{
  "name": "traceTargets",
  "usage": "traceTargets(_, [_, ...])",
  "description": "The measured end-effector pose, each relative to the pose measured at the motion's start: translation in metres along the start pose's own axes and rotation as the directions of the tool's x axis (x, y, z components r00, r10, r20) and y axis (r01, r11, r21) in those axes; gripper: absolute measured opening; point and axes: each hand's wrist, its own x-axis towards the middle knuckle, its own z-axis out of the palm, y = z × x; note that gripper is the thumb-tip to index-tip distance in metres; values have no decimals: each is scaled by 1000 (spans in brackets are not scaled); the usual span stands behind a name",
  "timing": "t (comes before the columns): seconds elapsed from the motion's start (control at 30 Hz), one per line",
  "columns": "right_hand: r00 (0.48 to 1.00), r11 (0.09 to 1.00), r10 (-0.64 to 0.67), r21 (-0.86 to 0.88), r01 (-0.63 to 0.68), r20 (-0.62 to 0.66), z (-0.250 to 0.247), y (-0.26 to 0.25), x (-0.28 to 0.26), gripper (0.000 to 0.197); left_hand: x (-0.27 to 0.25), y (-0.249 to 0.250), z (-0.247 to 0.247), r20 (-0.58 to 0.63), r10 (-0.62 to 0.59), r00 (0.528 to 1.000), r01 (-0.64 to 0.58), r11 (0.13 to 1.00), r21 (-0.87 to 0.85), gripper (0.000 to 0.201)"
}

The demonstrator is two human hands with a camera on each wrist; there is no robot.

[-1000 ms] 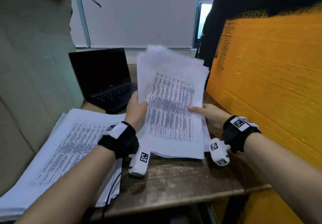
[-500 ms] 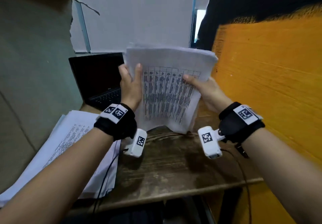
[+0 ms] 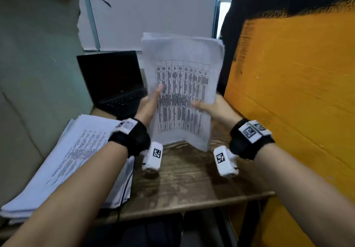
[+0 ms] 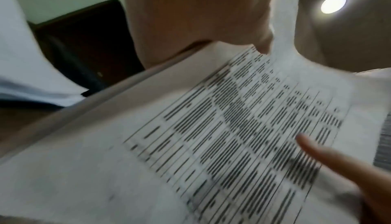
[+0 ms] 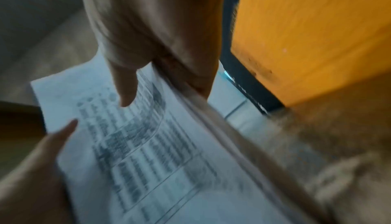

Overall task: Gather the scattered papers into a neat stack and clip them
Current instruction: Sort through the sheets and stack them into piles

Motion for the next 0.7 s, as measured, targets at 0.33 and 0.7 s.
traceTargets(0.33, [869, 854, 215, 517, 53, -445, -8, 5, 14, 20, 17, -15, -15, -213, -53, 976, 67, 996, 61, 53])
traceTargets(0.7, [952, 713, 306, 662, -230, 2, -46, 53, -36, 42, 8, -22, -52, 39, -52, 998, 60, 964, -259, 33])
